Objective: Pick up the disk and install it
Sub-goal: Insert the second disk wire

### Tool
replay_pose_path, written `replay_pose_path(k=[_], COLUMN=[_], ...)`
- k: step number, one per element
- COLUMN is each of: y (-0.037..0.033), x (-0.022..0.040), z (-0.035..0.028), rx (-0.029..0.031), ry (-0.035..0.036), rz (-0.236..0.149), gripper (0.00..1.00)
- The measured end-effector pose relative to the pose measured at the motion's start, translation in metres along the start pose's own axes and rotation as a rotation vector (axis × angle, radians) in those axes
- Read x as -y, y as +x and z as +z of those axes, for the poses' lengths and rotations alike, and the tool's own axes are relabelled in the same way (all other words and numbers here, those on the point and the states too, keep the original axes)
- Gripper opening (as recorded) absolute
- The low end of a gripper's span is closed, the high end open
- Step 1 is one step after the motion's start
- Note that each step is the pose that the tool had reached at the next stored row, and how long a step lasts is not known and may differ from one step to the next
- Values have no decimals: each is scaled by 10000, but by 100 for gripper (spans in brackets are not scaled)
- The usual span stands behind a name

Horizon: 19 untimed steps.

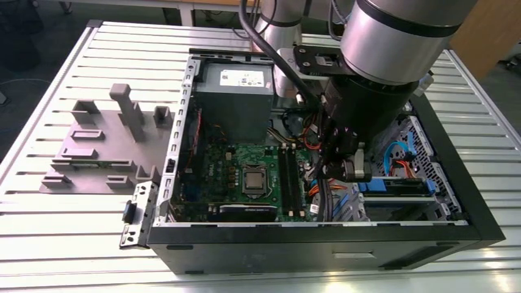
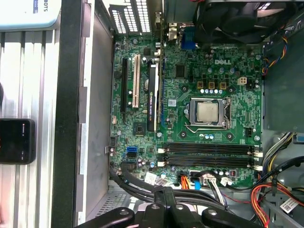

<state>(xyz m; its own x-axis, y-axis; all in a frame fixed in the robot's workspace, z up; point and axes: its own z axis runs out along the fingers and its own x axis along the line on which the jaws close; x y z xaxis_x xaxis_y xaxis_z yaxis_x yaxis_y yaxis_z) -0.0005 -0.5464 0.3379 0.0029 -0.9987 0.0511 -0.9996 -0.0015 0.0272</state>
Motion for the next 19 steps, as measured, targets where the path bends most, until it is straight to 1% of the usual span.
replay_pose_path(k=[1, 2, 4, 8, 10, 19], y=[-34, -35, -148, -154, -299, -309], x=[0, 0, 0, 0, 0, 0], z=[-2, -2, -8, -8, -16, -16], rx=[0, -1, -1, 0, 0, 0], ry=[0, 0, 0, 0, 0, 0], rz=[0, 0, 0, 0, 0, 0], gripper=[11, 11, 11, 11, 11, 11])
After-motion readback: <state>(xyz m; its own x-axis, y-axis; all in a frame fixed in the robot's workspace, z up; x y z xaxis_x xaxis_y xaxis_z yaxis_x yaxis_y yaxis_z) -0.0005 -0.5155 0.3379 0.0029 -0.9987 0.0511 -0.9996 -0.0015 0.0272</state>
